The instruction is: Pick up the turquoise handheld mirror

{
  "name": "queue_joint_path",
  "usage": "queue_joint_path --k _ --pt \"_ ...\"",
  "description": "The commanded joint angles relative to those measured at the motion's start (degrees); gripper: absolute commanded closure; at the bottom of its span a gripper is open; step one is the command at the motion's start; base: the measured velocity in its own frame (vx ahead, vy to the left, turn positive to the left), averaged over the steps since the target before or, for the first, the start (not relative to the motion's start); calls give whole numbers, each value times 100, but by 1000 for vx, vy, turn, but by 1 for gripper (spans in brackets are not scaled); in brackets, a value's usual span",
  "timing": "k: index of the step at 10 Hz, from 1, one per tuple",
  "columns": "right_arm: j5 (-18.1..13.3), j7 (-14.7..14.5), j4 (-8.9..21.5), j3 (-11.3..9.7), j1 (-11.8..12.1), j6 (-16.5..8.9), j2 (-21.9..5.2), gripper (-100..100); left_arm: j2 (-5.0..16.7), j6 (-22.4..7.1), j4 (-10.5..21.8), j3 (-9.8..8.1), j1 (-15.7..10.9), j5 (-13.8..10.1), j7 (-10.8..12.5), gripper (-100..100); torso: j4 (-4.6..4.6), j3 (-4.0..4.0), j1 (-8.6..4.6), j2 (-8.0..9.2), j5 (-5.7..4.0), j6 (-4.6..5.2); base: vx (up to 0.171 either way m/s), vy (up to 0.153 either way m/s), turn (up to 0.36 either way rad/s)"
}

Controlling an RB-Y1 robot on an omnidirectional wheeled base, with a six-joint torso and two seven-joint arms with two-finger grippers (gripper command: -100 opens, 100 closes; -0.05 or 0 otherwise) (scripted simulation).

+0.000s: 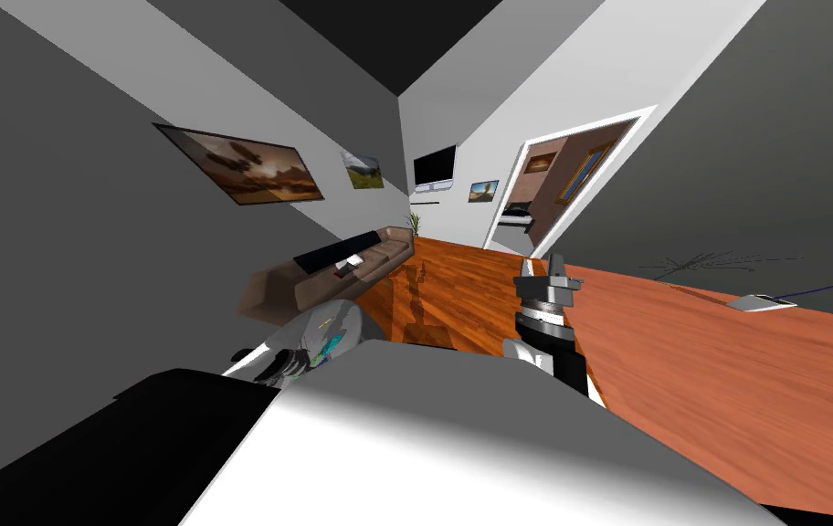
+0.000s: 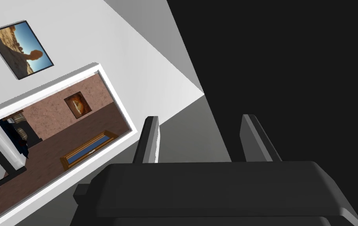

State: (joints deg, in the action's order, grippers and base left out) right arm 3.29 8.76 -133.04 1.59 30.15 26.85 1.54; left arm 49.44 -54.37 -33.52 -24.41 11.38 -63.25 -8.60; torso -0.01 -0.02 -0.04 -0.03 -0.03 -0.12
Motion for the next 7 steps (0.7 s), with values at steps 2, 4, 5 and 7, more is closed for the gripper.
queue_joint_path --k 2,4,5,7 --pt "0 0 0 0 0 0 0 0 50 -132 351 4 -123 -119 -71 -100 1 2 3 3 1 2 27 8 -101" --pt "0 0 0 0 0 0 0 0 60 -82 432 7 -184 -107 -146 0 2 5 5 9 2 -1 6 4 -12" --pt "0 0 0 0 0 0 0 0 -70 -102 389 -217 -163 74 -431 -100 3 8 3 13 1 -1 115 24 294" --pt "0 0 0 1 1 0 0 0 -135 -112 370 -329 -154 165 -608 -100 -6 -16 13 -28 3 0 138 34 151"
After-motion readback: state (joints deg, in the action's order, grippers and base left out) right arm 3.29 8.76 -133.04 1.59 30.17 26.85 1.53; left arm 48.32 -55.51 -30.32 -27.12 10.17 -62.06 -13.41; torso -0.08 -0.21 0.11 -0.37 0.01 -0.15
